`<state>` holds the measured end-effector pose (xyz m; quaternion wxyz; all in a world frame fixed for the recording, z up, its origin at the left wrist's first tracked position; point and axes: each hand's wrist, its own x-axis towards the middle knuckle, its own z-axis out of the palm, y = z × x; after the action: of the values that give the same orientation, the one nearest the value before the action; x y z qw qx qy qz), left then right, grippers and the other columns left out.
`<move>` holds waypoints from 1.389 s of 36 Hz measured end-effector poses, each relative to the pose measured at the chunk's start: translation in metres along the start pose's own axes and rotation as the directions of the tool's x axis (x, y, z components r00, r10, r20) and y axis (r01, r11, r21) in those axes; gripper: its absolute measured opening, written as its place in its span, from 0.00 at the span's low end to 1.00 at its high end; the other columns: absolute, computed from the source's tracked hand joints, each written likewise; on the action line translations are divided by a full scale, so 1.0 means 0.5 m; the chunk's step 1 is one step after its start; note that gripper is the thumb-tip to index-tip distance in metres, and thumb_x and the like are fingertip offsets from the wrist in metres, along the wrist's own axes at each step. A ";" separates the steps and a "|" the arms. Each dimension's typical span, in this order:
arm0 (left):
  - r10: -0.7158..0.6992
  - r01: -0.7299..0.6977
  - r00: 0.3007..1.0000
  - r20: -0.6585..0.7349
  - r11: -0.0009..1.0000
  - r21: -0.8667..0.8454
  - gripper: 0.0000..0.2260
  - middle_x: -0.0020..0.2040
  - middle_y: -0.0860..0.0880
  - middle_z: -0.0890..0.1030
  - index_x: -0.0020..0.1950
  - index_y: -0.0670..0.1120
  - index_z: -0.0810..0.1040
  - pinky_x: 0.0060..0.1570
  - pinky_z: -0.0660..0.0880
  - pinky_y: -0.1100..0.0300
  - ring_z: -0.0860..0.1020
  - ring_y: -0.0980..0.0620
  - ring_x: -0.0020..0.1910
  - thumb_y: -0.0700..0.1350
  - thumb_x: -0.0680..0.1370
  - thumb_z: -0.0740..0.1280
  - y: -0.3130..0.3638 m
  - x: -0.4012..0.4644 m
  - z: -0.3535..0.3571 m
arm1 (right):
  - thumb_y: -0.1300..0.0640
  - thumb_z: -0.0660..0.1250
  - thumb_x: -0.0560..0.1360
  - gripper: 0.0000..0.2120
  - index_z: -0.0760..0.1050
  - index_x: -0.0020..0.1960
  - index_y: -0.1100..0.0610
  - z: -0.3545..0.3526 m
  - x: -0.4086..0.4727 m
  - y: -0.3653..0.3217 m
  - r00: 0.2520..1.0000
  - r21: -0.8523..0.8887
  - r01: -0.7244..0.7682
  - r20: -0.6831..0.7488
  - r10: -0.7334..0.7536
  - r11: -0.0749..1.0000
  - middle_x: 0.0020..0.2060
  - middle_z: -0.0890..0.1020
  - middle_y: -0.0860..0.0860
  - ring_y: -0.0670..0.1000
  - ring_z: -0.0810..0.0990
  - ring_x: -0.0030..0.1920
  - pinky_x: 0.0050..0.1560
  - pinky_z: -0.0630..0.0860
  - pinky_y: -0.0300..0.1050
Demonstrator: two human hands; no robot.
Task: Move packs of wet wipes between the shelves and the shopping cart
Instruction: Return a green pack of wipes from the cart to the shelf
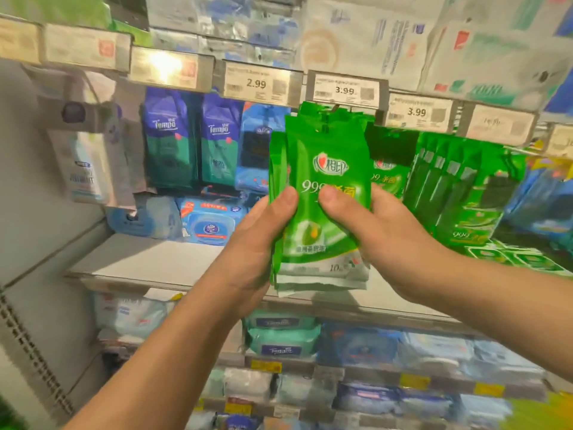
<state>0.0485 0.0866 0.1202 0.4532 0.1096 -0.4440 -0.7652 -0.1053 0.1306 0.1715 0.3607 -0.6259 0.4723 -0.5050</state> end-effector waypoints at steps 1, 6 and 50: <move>-0.002 0.003 1.000 -0.016 1.000 0.013 0.47 0.71 0.37 0.77 0.76 0.42 0.71 0.72 0.68 0.35 0.75 0.35 0.71 0.62 0.64 0.82 0.002 0.003 -0.005 | 0.41 0.72 0.69 0.22 0.77 0.60 0.48 0.001 0.004 0.002 1.000 0.021 -0.003 -0.007 0.003 1.000 0.53 0.86 0.45 0.46 0.85 0.54 0.57 0.79 0.47; 0.053 -0.040 0.989 -0.134 0.994 0.101 0.51 0.66 0.36 0.80 0.73 0.41 0.74 0.69 0.71 0.34 0.77 0.32 0.67 0.63 0.57 0.84 0.002 0.025 -0.030 | 0.41 0.76 0.63 0.34 0.70 0.64 0.51 0.003 0.034 0.036 0.995 0.064 -0.025 -0.090 0.031 0.998 0.52 0.86 0.49 0.48 0.86 0.50 0.49 0.84 0.50; 0.144 -0.102 0.943 -0.301 0.983 0.151 0.22 0.50 0.39 0.87 0.59 0.42 0.81 0.41 0.84 0.48 0.86 0.41 0.43 0.39 0.65 0.74 0.030 0.171 -0.137 | 0.50 0.69 0.77 0.12 0.78 0.59 0.51 -0.026 0.161 0.054 0.890 -0.205 0.220 -0.358 -0.283 0.954 0.52 0.86 0.51 0.55 0.85 0.52 0.56 0.80 0.64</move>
<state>0.0482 -0.0235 0.1119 0.5561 0.2305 -0.4233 -0.6771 -0.1207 0.0464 0.1731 0.1415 -0.5977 0.4872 -0.6208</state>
